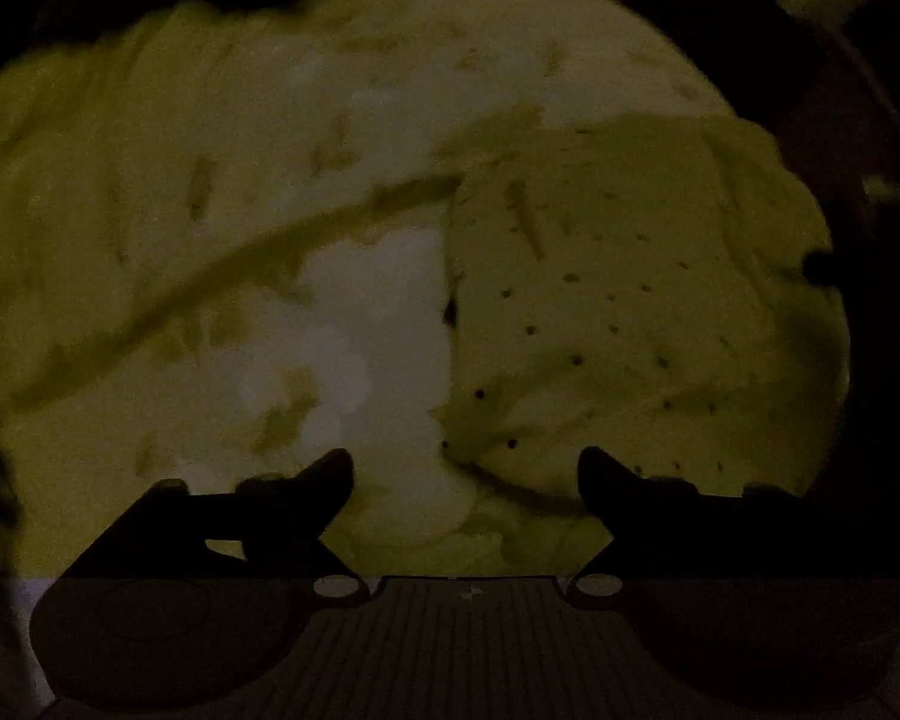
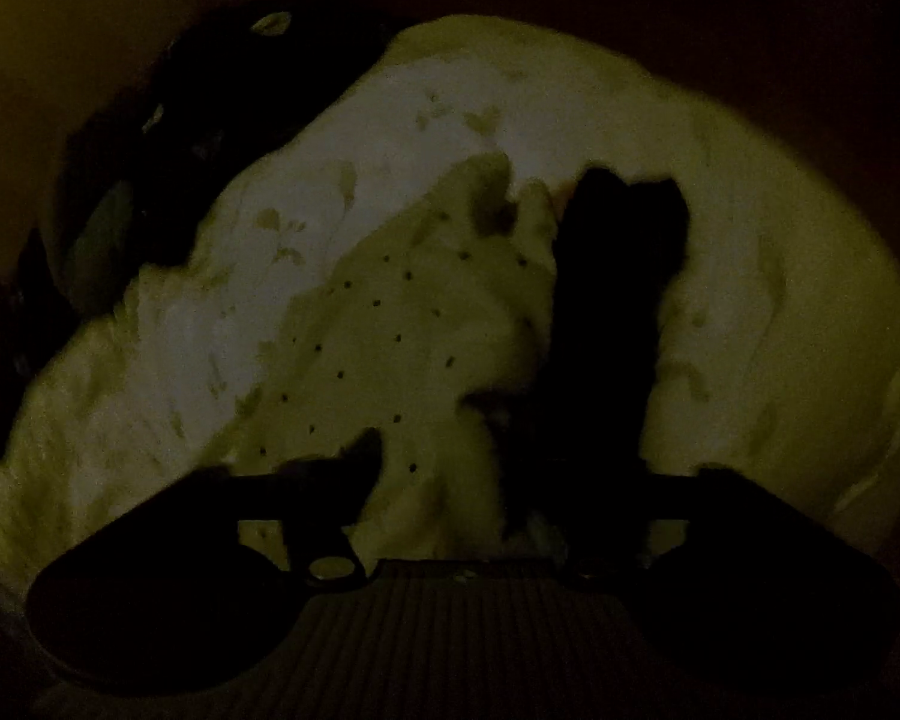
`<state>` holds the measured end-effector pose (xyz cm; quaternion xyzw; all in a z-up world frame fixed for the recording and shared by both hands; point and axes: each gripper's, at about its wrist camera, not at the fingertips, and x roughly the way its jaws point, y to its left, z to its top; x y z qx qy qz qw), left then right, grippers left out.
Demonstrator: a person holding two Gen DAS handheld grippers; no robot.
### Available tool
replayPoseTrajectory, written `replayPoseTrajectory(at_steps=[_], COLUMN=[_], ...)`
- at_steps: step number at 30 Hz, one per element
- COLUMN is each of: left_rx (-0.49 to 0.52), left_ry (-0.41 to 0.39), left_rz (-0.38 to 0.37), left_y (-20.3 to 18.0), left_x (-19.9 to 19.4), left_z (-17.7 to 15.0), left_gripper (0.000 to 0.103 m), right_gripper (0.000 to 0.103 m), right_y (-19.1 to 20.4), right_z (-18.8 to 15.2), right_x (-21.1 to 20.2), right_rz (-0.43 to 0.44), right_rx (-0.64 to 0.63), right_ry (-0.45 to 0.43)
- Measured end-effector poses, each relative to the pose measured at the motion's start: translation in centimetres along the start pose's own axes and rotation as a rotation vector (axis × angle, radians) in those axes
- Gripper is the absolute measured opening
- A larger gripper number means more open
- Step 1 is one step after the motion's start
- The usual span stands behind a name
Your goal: Fold large clothes
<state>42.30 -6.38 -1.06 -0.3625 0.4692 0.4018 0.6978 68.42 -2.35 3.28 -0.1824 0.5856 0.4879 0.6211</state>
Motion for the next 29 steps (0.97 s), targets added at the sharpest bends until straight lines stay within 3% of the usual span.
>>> replayPoseTrajectory(at_steps=[4, 6, 11, 17, 29], left_rx=[0.135, 0.172, 0.176, 0.236, 0.258], left_ry=[-0.001, -0.018, 0.006, 0.036, 0.013], left_rz=[0.058, 0.099, 0.034, 0.094, 0.084], left_y=[-2.5, -3.8, -5.3, -6.6, -7.4], left_x=[-2.6, -3.6, -5.1, -4.1, -4.0], left_z=[0.0, 0.3, 0.7, 0.6, 0.7], left_gripper=[0.103, 0.103, 0.103, 0.103, 0.103], right_gripper=[0.078, 0.087, 0.098, 0.098, 0.098], right_y=[3.3, 5.0, 7.9, 8.2, 7.1], right_z=[-0.4, -0.7, -2.3, -3.2, -3.6], right_x=[-2.9, -3.9, -6.9, -6.3, -5.3], right_rz=[-0.095, -0.094, -0.121, -0.173, -0.213], right_rx=[-0.246, -0.336, -0.514, -0.542, -0.491], right_ry=[0.033, 0.062, 0.058, 0.074, 0.109])
